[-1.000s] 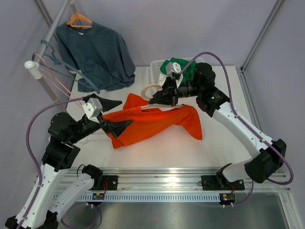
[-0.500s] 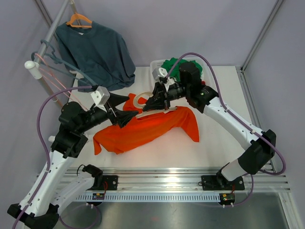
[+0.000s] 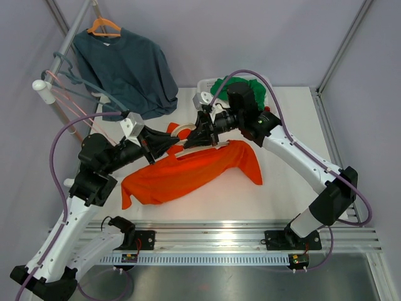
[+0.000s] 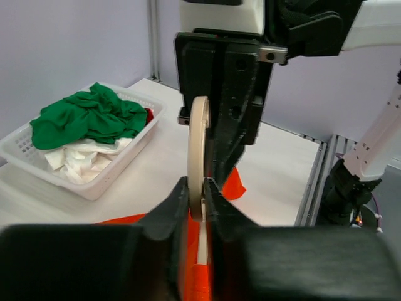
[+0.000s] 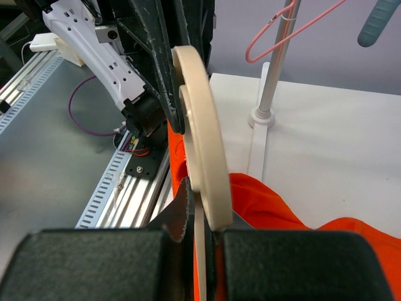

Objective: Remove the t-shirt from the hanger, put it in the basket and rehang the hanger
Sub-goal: Pass the hanger from the right arm to the left

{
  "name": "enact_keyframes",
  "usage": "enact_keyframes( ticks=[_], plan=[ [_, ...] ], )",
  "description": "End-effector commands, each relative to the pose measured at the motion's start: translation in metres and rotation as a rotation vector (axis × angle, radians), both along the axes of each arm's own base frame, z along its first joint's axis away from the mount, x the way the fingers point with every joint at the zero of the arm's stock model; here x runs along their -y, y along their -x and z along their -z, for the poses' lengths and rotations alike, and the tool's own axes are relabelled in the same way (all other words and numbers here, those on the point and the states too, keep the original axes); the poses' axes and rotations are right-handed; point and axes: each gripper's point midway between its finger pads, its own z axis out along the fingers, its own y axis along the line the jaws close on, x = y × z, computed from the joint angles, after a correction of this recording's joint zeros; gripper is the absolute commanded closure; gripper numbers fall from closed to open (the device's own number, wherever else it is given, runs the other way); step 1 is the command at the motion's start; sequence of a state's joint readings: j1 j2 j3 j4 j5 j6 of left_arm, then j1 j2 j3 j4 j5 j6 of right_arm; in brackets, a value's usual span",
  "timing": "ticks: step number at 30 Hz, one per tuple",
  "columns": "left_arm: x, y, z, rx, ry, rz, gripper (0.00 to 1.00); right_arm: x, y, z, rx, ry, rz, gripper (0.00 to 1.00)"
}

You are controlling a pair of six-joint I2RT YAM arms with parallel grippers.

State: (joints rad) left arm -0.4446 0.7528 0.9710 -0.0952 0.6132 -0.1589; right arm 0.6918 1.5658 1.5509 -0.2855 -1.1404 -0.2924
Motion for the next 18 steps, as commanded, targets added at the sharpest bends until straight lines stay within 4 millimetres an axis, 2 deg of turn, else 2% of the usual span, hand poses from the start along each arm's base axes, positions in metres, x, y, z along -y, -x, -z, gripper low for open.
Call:
enact_keyframes(
  ticks=[1,3,4,5,6,7,11,14,17,18],
  plan=[
    [0.003,0.005,-0.012,0.059,0.023,0.034,0.97,-0.004,0.003,-0.023,0.066,-0.046,-0.013,1.00],
    [0.004,0.005,-0.010,0.053,0.019,0.035,1.00,-0.004,0.003,-0.023,0.066,-0.047,-0.010,0.99],
    [0.004,0.005,-0.009,0.053,0.019,0.035,1.00,-0.004,0.002,-0.023,0.067,-0.048,-0.004,0.94],
    [0.003,0.005,-0.010,0.055,0.020,0.034,1.00,-0.004,0.001,-0.024,0.069,-0.049,0.003,0.85],
    [0.003,0.005,-0.008,0.052,0.019,0.031,1.00,-0.004,0.001,-0.023,0.073,-0.052,0.007,0.70],
    [0.001,0.003,-0.009,0.055,0.022,0.014,1.00,-0.005,-0.003,-0.023,0.072,-0.049,0.032,0.41],
    [-0.008,-0.006,-0.010,0.066,0.030,-0.068,1.00,0.000,-0.012,-0.025,0.102,-0.044,0.124,0.14],
    [-0.018,-0.011,-0.010,0.072,0.022,-0.139,1.00,0.004,-0.025,-0.027,0.119,-0.042,0.227,0.00],
    [-0.037,-0.016,-0.018,0.092,0.031,-0.254,1.00,0.006,-0.041,-0.032,0.137,-0.058,0.341,0.01],
    [-0.048,-0.024,-0.020,0.090,0.044,-0.334,1.00,0.009,-0.057,-0.033,0.138,-0.052,0.436,0.01]
  ],
)
